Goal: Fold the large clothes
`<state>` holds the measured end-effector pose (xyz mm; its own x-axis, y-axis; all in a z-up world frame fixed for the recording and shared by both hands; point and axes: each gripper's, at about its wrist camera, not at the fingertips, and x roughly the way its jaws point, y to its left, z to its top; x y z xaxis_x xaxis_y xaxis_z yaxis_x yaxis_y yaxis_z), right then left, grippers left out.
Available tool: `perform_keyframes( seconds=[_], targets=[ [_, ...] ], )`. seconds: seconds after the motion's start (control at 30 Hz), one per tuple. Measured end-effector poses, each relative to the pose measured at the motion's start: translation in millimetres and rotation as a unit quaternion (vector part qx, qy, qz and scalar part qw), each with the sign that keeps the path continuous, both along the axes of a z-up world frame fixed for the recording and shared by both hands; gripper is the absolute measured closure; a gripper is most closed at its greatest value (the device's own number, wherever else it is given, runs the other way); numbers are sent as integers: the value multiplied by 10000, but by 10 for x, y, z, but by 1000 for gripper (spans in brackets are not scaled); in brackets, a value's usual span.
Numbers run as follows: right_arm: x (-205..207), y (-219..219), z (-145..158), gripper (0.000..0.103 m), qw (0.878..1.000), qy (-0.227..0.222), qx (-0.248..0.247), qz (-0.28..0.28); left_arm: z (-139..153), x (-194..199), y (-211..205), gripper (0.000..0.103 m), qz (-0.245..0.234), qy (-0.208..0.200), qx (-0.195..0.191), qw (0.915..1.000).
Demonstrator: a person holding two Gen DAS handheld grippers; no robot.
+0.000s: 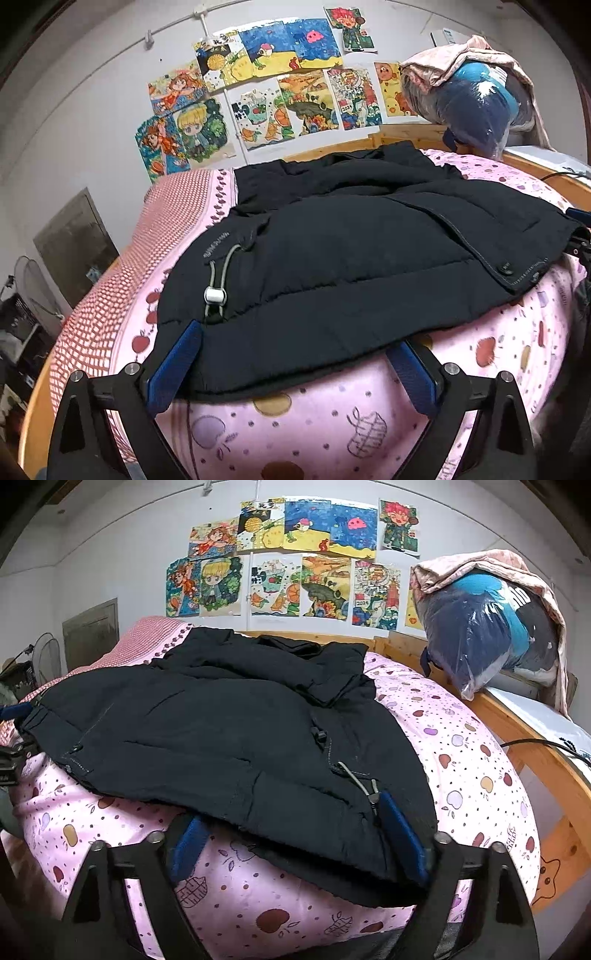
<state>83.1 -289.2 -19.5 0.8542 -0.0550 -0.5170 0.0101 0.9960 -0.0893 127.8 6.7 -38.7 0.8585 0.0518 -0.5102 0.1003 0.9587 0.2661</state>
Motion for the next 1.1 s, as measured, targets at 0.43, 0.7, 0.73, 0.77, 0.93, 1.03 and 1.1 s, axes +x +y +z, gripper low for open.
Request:
perform_keyframes(
  seconds=[0.43,0.7,0.73,0.77,0.93,1.03,1.1],
  targets=[
    [-23,-19,-36,62,9996,-35,-198,-175,-9,67,3,40,79,-134,346,9993],
    [-57,22,124,91,9997,-230,29,-61,156,137,53,90,-72,-152,51,9998],
    [-80,29,161,93,9995,-309,55,-74,193,115,40,90,-41,-246,64,9997],
    [-102,25,201,93,9992,-384,123,-83,232,81,36,91,-32,-352,58,9994],
    [-238,-7,344,95,9973,-600,429,-48,428,-61,133,96,-46,-506,-212,9985],
    [-376,6,436,95,9959,-774,457,-9,517,-218,187,97,-70,-569,-300,9979],
    [-515,18,520,95,9948,-907,456,26,574,-355,205,97,-32,-563,-243,9981]
  ],
)
